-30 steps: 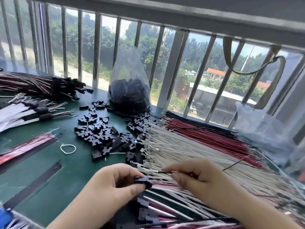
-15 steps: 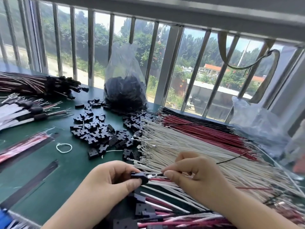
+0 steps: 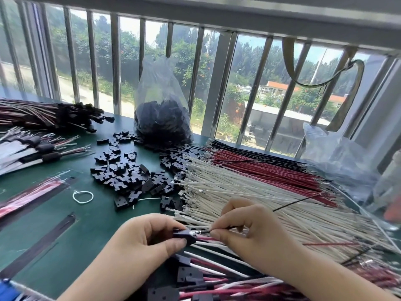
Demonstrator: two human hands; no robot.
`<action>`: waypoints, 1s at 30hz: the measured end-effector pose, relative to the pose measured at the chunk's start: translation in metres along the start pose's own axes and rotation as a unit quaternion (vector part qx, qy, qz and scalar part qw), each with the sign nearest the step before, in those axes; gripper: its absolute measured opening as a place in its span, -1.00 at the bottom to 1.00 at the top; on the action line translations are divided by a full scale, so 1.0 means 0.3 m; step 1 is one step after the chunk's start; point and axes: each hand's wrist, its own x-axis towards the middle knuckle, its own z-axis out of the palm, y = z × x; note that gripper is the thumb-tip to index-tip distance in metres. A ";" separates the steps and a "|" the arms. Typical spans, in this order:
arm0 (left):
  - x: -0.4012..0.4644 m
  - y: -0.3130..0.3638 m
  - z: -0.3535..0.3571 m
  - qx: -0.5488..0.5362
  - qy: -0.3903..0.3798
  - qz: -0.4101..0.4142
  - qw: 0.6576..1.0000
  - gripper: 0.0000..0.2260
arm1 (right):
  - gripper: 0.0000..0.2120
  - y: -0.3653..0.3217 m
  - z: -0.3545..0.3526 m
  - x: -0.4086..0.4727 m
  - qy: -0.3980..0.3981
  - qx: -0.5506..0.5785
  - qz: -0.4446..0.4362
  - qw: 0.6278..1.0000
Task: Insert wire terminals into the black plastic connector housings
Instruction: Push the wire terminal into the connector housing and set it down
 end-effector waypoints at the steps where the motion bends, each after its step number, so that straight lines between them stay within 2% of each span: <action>1: -0.001 0.000 0.000 -0.002 0.000 -0.001 1.000 -0.74 | -0.79 -0.001 -0.003 0.000 0.000 0.002 -0.005 1.000; 5: -0.006 0.006 0.002 -0.027 0.012 -0.006 1.000 -0.86 | -0.85 -0.005 -0.014 -0.004 -0.006 0.027 -0.033 0.999; 10: -0.007 0.011 0.001 -0.017 0.002 -0.003 1.000 -0.83 | -0.94 -0.011 -0.014 -0.001 -0.010 0.049 -0.032 0.998; 16: -0.009 0.008 -0.008 -0.033 -0.033 0.002 0.999 -0.77 | -0.84 -0.033 -0.012 -0.004 0.011 -0.007 -0.062 0.998; 19: -0.004 0.008 -0.002 -0.045 -0.049 -0.001 0.998 -0.81 | -0.91 -0.030 -0.020 -0.005 0.019 0.014 -0.070 0.997; 24: -0.003 0.005 0.005 -0.043 -0.015 0.007 0.999 -0.86 | -0.93 -0.049 0.017 0.012 0.014 -0.010 -0.071 0.997; 27: -0.004 0.002 0.009 -0.050 0.000 0.007 0.999 -0.91 | -0.95 -0.050 0.010 0.019 -0.006 0.021 -0.045 0.999; 30: -0.005 -0.001 0.012 -0.072 0.007 -0.006 0.997 -0.80 | -0.88 -0.043 -0.015 0.021 -0.040 0.045 -0.019 0.998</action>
